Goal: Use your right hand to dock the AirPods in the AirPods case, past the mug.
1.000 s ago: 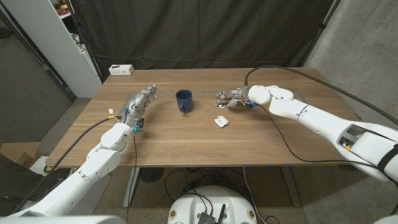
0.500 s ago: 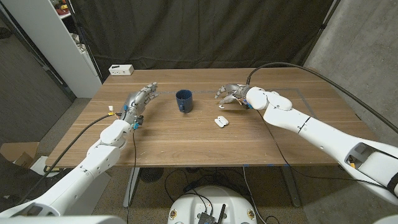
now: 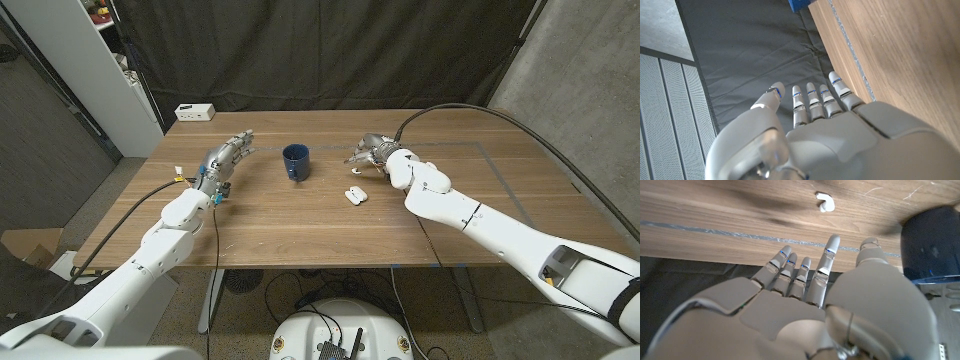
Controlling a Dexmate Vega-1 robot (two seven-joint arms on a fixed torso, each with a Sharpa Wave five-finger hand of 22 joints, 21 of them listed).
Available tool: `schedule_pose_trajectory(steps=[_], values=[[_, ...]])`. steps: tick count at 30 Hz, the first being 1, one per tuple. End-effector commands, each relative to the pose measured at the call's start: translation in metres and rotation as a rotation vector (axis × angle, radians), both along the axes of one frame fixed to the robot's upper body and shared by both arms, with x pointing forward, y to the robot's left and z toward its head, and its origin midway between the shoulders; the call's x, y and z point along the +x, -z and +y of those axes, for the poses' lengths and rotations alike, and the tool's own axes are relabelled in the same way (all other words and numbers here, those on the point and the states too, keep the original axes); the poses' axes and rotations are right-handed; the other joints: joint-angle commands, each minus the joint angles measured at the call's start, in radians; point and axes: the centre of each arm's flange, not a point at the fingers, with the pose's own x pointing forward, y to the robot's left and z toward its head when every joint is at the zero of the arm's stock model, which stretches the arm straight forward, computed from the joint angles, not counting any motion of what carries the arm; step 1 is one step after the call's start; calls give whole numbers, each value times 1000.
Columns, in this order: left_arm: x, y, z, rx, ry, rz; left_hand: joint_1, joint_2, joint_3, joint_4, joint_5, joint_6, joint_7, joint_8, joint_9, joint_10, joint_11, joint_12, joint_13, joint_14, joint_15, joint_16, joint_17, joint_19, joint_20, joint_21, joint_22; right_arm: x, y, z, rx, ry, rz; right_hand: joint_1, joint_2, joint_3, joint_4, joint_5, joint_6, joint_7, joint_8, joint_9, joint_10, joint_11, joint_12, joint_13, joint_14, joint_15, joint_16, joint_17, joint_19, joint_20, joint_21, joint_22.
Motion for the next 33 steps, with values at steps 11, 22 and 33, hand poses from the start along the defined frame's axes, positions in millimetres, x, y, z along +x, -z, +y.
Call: schedule_pose_trajectory(steps=[11, 22, 33], values=[[10, -1, -3, 8, 8, 5, 13, -2, 1, -4, 6, 8, 6, -3, 3, 8, -2, 6, -2, 8, -13, 6, 4, 4, 4, -3, 2, 21, 10, 11, -19, 135, 96, -18, -5, -8, -3, 8, 41, 25, 1, -14, 41, 1, 12, -4, 42, -78, 12, 2, 12, -7, -2, 6], [10, 1, 2, 2, 3, 10, 14, -2, 1, -5, 6, 10, 6, -4, 3, 7, -2, 5, -4, 7, -14, 5, 4, 4, 3, -6, 2, 38, 12, 17, -21, 172, 161, -33, -6, -15, -3, 7, 35, 41, -15, -26, 49, 20, 8, -7, 46, -74, 13, 6, 7, -5, -5, 7], [11, 1, 6, 3, 1, 16, 14, -3, -1, -6, 6, 12, 5, -5, 4, 9, -3, 6, -6, 6, -14, 5, 4, 4, 2, -8, 2, 42, 15, 13, -10, 204, 186, -41, 0, -16, -3, 6, 30, 52, -27, -34, 52, 25, 4, -9, 56, -67, 18, 9, 7, -4, -5, 8]])
